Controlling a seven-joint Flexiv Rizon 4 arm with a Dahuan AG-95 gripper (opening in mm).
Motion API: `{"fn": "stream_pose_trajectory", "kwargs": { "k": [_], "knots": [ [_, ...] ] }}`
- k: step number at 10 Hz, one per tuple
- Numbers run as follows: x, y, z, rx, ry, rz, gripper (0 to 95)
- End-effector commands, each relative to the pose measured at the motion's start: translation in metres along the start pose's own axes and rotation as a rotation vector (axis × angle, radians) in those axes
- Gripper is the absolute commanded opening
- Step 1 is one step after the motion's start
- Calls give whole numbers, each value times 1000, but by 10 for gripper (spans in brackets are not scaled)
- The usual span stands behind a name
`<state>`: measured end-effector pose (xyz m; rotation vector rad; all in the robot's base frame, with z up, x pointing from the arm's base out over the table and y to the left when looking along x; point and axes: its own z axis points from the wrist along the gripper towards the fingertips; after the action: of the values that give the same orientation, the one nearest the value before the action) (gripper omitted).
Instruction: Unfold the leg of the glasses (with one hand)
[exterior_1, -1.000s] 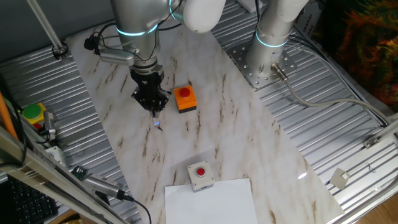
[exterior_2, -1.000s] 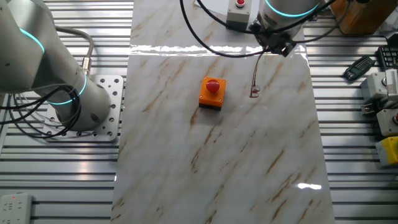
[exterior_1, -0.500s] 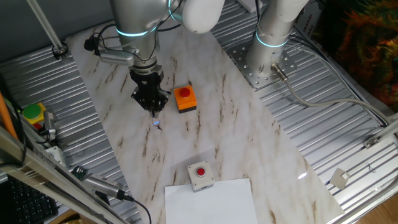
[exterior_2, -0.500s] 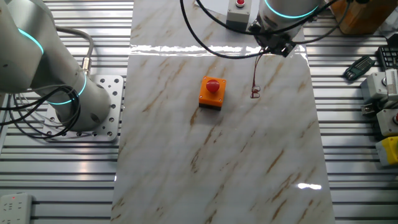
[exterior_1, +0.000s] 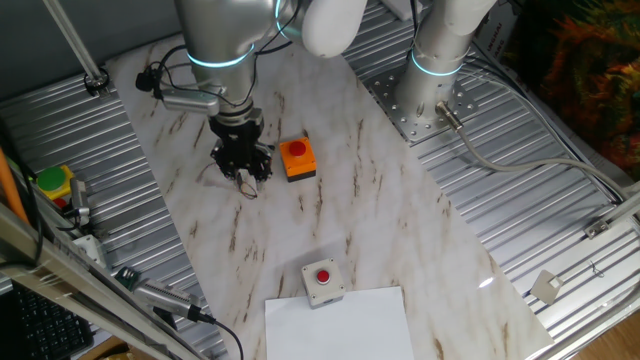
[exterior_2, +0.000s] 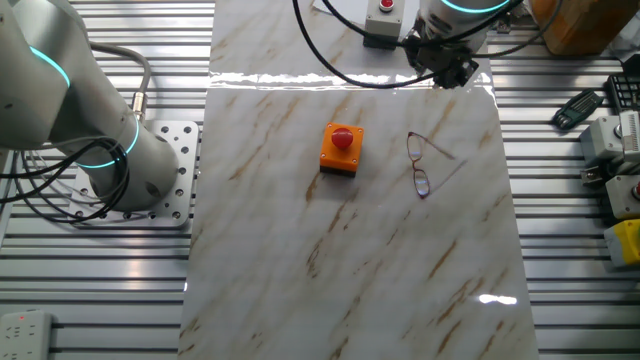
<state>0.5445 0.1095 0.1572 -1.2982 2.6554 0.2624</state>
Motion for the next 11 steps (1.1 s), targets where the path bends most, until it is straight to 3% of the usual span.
{"fn": "stream_pose_trajectory", "kwargs": {
  "k": [1, 5, 7, 11],
  "knots": [
    [0, 0, 0, 2, 3, 0, 380],
    [1, -2, 2, 15, 24, 11, 380],
    [4, -9, 10, 18, 39, 32, 380],
    [15, -30, 37, 66, 95, 122, 380]
  ]
}}
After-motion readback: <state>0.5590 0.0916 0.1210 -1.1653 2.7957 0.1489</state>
